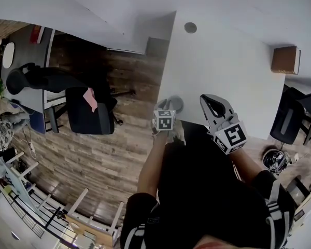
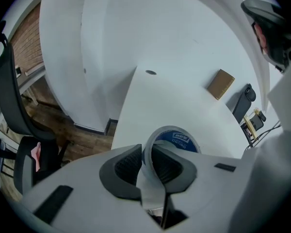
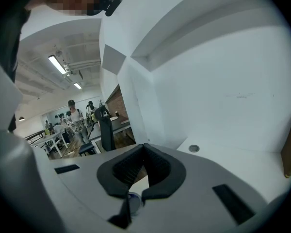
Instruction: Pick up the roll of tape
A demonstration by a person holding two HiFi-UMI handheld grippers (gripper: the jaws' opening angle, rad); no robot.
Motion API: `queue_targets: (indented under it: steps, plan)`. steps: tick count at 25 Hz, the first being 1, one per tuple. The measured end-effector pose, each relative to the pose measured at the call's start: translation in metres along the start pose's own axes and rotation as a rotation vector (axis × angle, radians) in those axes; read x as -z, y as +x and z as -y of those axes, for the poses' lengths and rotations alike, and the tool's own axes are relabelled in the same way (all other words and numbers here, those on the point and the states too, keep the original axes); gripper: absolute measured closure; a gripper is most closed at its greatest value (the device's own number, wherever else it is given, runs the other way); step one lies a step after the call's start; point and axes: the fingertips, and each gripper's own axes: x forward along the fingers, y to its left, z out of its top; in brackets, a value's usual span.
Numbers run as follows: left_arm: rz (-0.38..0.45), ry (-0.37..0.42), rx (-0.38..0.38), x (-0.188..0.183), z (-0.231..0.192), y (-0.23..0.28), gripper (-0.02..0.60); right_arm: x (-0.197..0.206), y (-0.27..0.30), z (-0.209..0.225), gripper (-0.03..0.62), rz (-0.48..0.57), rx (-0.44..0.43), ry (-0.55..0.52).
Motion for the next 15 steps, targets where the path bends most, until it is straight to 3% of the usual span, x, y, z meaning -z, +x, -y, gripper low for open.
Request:
queue_targets:
  steps: [7, 15]
  plan:
    - [0.043, 0.001, 0.012, 0.006, 0.001, -0.027, 0.509, 0.004, -0.018, -0.013, 0.580, 0.008, 0.045, -0.047]
    - [0.215, -0.012, 0.001, 0.050, -0.003, -0.111, 0.512, 0.022, -0.076, -0.071, 0.580, 0.066, 0.105, -0.089]
